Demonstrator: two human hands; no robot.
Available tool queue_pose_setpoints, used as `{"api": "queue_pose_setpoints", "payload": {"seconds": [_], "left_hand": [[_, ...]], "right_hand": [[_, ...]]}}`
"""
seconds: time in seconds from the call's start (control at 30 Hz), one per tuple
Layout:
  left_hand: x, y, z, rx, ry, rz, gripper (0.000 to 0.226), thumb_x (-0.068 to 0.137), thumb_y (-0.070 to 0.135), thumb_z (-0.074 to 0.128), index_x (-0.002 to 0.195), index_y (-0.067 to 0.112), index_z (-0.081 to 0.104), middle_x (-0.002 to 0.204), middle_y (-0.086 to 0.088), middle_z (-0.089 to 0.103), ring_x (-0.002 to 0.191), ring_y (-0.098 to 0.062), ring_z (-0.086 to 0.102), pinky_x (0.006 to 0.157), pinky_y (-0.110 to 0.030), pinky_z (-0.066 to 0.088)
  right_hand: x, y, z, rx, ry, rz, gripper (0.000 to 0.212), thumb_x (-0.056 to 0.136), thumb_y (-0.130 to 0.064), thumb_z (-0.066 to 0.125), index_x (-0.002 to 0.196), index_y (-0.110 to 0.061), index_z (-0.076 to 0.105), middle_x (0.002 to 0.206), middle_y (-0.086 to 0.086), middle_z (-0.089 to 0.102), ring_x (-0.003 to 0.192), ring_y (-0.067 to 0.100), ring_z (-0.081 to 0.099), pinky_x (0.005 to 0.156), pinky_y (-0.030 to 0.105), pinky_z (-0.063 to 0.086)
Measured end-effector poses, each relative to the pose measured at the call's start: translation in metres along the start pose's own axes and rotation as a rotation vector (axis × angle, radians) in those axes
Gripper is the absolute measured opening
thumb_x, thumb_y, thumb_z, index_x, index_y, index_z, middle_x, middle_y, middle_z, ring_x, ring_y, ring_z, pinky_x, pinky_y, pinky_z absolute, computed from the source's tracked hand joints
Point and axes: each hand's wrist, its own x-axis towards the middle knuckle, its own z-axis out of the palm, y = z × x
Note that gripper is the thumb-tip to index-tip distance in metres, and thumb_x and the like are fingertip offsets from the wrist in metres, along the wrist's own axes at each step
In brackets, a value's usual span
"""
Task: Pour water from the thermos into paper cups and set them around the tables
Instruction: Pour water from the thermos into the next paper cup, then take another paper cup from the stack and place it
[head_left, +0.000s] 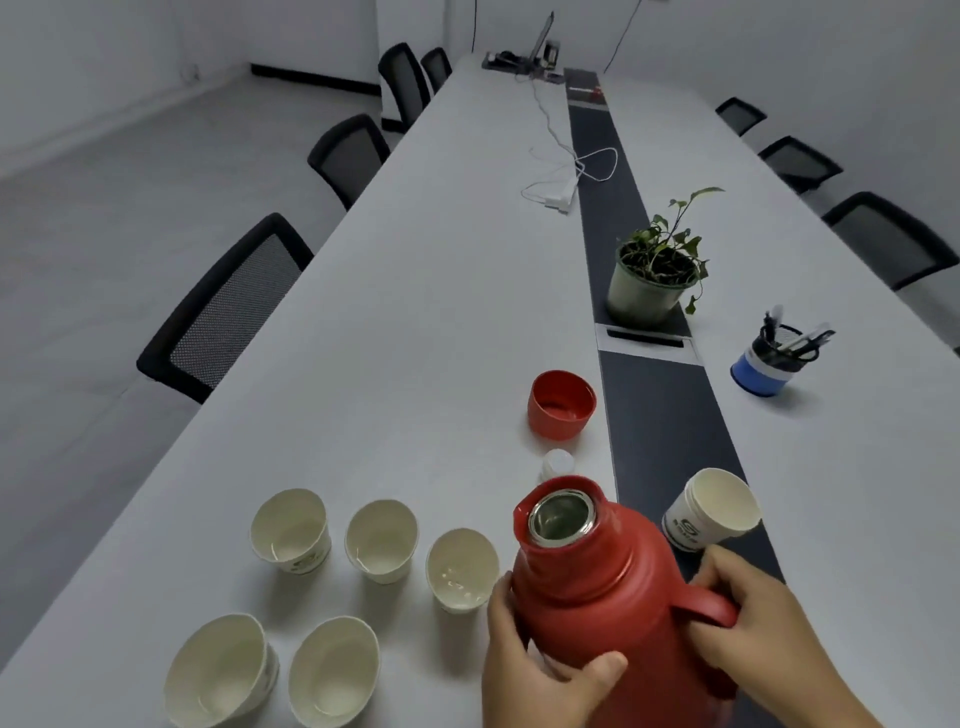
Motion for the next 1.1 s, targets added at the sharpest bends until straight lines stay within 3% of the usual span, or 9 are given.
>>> {"api": "queue_pose_setpoints", "payload": {"seconds": [0.17, 0.27, 0.43, 0.53, 0.6, 0.77, 0.87, 1.1], "left_hand": [[0.019, 0.038, -0.004, 0.073, -0.101, 0.145, 0.128, 0.049, 0.041, 0.105, 0.153, 0.056, 0.031, 0.141, 0.039, 0.059, 0.126, 0.010, 0.061, 0.106, -0.020, 0.050], [0.028, 0.067, -0.010, 0.099, -0.145, 0.211, 0.132, 0.044, 0.043, 0.106, 0.151, 0.059, 0.030, 0.140, 0.039, 0.058, 0.129, 0.009, 0.058, 0.111, -0.024, 0.047], [0.062, 0.121, -0.025, 0.153, -0.163, 0.434, 0.123, 0.053, 0.043, 0.105, 0.154, 0.054, 0.037, 0.142, 0.036, 0.059, 0.132, 0.012, 0.056, 0.111, -0.024, 0.048], [0.090, 0.147, -0.038, 0.204, -0.105, 0.458, 0.119, 0.053, 0.050, 0.104, 0.149, 0.063, 0.036, 0.139, 0.037, 0.058, 0.128, 0.013, 0.056, 0.109, -0.027, 0.050], [0.109, 0.159, -0.053, 0.257, -0.069, 0.491, 0.118, 0.054, 0.052, 0.104, 0.150, 0.063, 0.036, 0.139, 0.038, 0.057, 0.128, 0.012, 0.056, 0.107, -0.026, 0.050], [0.149, 0.172, -0.095, 0.323, -0.002, 0.501, 0.117, 0.059, 0.046, 0.105, 0.152, 0.056, 0.036, 0.143, 0.036, 0.054, 0.131, 0.009, 0.054, 0.109, -0.028, 0.049], [0.170, 0.165, -0.116, 0.345, 0.002, 0.478, 0.114, 0.061, 0.038, 0.104, 0.150, 0.058, 0.036, 0.143, 0.034, 0.055, 0.131, 0.011, 0.054, 0.112, -0.033, 0.049], [0.206, 0.134, -0.139, 0.384, 0.029, 0.419, 0.112, 0.056, 0.037, 0.102, 0.148, 0.056, 0.040, 0.140, 0.032, 0.057, 0.130, 0.010, 0.055, 0.111, -0.036, 0.050]], "right_hand": [[0.007, 0.018, 0.011, -0.162, 0.207, -0.106, 0.043, 0.060, -0.001, 0.077, 0.069, -0.035, 0.052, 0.052, -0.012, 0.059, 0.046, 0.007, 0.054, 0.052, 0.032, 0.047], [0.008, 0.022, 0.014, -0.107, 0.313, -0.147, 0.043, 0.052, -0.005, 0.079, 0.069, -0.037, 0.056, 0.055, -0.017, 0.057, 0.048, 0.007, 0.048, 0.051, 0.023, 0.043], [0.042, -0.005, 0.018, 0.080, 0.430, -0.200, 0.055, 0.059, 0.017, 0.082, 0.068, -0.031, 0.058, 0.055, -0.010, 0.058, 0.048, 0.011, 0.055, 0.045, 0.026, 0.046], [0.068, -0.042, 0.027, 0.283, 0.396, -0.288, 0.059, 0.068, 0.028, 0.071, 0.064, -0.029, 0.055, 0.059, 0.001, 0.060, 0.047, 0.019, 0.061, 0.041, 0.037, 0.054], [0.088, -0.062, 0.039, 0.402, 0.345, -0.319, 0.049, 0.073, 0.028, 0.066, 0.068, -0.019, 0.056, 0.060, 0.006, 0.061, 0.046, 0.027, 0.062, 0.037, 0.044, 0.055], [0.144, -0.090, 0.086, 0.435, 0.357, -0.424, 0.036, 0.064, 0.009, 0.069, 0.069, -0.023, 0.054, 0.062, -0.007, 0.058, 0.056, 0.014, 0.052, 0.050, 0.027, 0.045], [0.170, -0.093, 0.125, 0.485, 0.290, -0.410, 0.034, 0.065, 0.005, 0.066, 0.069, -0.025, 0.050, 0.061, -0.009, 0.056, 0.058, 0.012, 0.047, 0.052, 0.026, 0.040], [0.207, -0.073, 0.194, 0.524, 0.216, -0.331, 0.041, 0.066, 0.009, 0.069, 0.068, -0.028, 0.052, 0.061, -0.005, 0.056, 0.056, 0.016, 0.053, 0.048, 0.031, 0.047]]}}
